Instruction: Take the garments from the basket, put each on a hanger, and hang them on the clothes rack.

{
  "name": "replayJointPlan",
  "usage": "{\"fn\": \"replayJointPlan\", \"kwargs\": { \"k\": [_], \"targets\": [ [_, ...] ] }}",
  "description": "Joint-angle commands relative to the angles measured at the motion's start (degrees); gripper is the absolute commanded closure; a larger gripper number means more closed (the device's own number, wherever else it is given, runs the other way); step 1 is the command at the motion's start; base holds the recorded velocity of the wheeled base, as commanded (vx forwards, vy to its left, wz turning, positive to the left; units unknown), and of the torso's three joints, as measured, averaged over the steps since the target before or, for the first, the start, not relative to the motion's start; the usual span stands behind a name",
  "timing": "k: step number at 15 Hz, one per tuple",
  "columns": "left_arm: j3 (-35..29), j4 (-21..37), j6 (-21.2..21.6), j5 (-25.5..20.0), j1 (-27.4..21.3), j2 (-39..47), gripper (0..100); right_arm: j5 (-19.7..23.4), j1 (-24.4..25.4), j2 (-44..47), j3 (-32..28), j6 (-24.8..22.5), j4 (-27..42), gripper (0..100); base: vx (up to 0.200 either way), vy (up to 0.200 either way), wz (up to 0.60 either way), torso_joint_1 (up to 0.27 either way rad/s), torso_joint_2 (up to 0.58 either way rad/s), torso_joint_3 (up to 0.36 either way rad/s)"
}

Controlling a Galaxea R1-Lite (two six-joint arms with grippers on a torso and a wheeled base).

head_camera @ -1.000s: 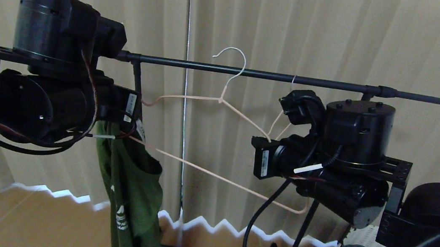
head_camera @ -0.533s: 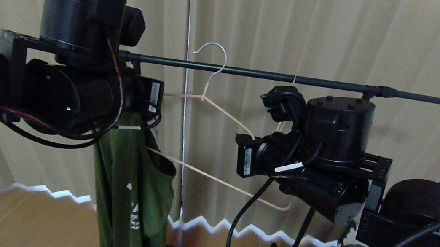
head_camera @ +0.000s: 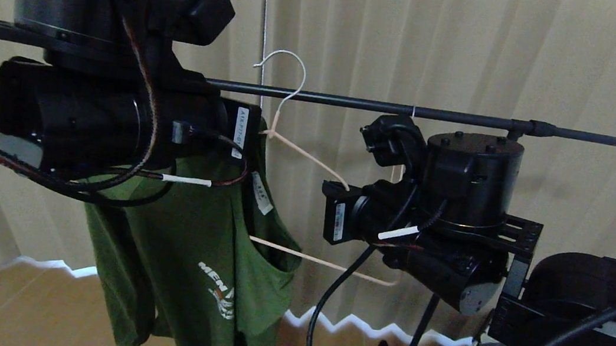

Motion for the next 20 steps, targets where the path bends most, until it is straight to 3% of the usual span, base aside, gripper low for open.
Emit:
{"fn": "replayJointPlan", "kwargs": {
  "k": [1, 5, 7, 9, 10, 12, 16, 18, 20],
  "targets": [
    [0.83, 0.08, 0.40, -1.31, -0.07, -2.45, 100, -0.01, -0.02, -0.06, -0.06, 0.02, -0.07, 100, 0.000, 0.000, 0.00, 0.000, 0.00, 0.000],
    [3.91, -0.01, 2.51, -1.66, 0.10, -4.03, 100, -0.01, -0.11, -0.41, -0.06, 0.02, -0.07, 100, 0.000, 0.000, 0.00, 0.000, 0.00, 0.000],
    [5.22, -0.36, 5.50, -1.48, 0.81, -4.21, 100, -0.10, -0.19, -0.41, 0.03, -0.16, 0.37, 100, 0.000, 0.000, 0.00, 0.000, 0.00, 0.000],
    [7.07, -4.93, 8.14, -1.66, 1.51, -4.47, 100, -0.18, -0.90, -0.06, -0.06, -0.16, 0.54, 100, 0.000, 0.000, 0.00, 0.000, 0.00, 0.000],
    [9.36, -10.03, 9.72, -2.45, 1.51, -4.38, 100, -0.18, -1.51, 0.03, -0.15, -0.25, 0.63, 100, 0.000, 0.000, 0.00, 0.000, 0.00, 0.000],
    [12.70, -15.83, 12.36, -7.02, 2.48, -4.38, 100, -0.18, -2.83, 0.47, -0.76, -0.51, 1.07, 100, 0.000, 0.000, 0.00, 0.000, 0.00, 0.000],
    [13.57, -16.18, 13.76, -12.82, 3.09, -6.05, 100, -0.27, -4.85, 2.14, -3.75, -1.21, 1.33, 100, 0.000, 0.000, 0.00, 0.000, 0.00, 0.000],
    [15.60, -16.27, 17.01, -17.74, 3.09, -6.14, 100, -0.27, -4.85, 2.66, -4.72, -1.21, 1.42, 100, 0.000, 0.000, 0.00, 0.000, 0.00, 0.000],
    [16.39, -17.24, 17.98, -19.15, 3.09, -5.70, 100, -0.27, -4.85, 3.19, -5.86, -1.21, 1.42, 100, 0.000, 0.000, 0.00, 0.000, 0.00, 0.000]
  ]
}}
